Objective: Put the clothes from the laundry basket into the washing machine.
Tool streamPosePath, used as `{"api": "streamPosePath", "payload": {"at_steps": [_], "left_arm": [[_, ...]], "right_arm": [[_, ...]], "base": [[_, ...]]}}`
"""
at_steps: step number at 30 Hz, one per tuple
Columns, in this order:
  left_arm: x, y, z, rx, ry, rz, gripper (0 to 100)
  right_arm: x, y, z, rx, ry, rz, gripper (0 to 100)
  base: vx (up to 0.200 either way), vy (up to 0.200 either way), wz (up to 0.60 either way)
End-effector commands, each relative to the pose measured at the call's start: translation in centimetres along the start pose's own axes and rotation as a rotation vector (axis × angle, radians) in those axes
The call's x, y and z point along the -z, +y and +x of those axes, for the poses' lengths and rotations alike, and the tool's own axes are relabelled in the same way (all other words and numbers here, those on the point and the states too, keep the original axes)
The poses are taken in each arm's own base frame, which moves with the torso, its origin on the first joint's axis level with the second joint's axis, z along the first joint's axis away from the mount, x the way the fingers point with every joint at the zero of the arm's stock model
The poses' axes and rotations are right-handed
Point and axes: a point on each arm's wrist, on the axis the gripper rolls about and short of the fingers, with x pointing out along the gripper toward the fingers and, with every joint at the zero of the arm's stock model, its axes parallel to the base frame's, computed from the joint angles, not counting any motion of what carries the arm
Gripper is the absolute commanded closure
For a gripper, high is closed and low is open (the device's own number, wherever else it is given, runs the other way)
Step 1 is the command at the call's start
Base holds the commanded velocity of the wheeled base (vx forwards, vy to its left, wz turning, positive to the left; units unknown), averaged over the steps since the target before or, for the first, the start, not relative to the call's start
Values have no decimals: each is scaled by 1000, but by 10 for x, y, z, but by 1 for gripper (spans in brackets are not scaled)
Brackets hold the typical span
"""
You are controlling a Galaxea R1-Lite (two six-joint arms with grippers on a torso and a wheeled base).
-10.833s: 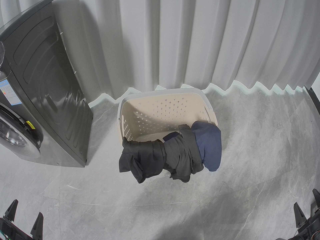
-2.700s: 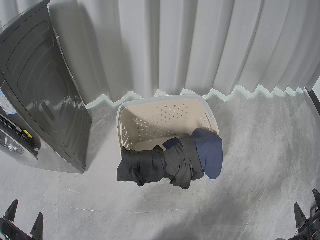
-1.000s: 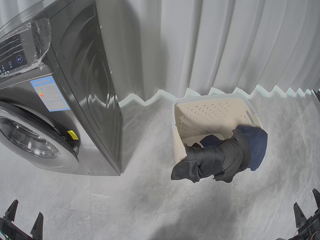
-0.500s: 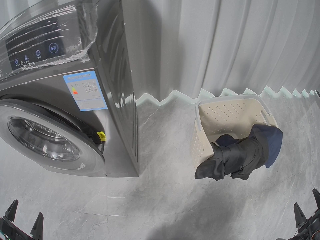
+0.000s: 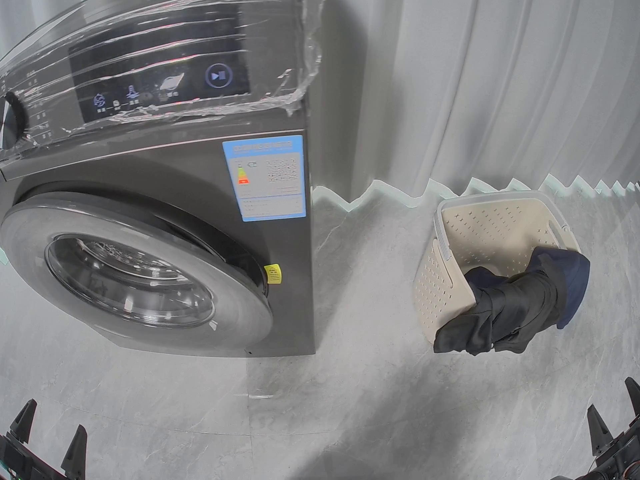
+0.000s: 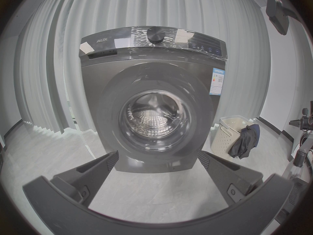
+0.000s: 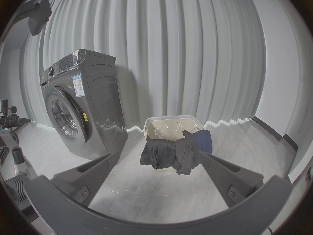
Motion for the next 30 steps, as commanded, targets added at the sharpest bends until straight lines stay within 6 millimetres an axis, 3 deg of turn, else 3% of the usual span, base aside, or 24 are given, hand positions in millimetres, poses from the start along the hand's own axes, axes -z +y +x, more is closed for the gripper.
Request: {"api": "streamPosePath", "payload": {"at_steps": [1, 18, 30], "left_arm": [[4, 0, 0, -1, -2, -1, 0], [4, 0, 0, -1, -2, -2, 0], [4, 0, 0, -1, -2, -2, 0]], "right_arm": [[4, 0, 0, -2, -1, -1, 0], [4, 0, 0, 0, -1, -1, 0], [4, 0, 0, 0, -1, -1, 0]], "base": [[0, 200, 0], [0, 200, 0], [0, 0, 0]]}}
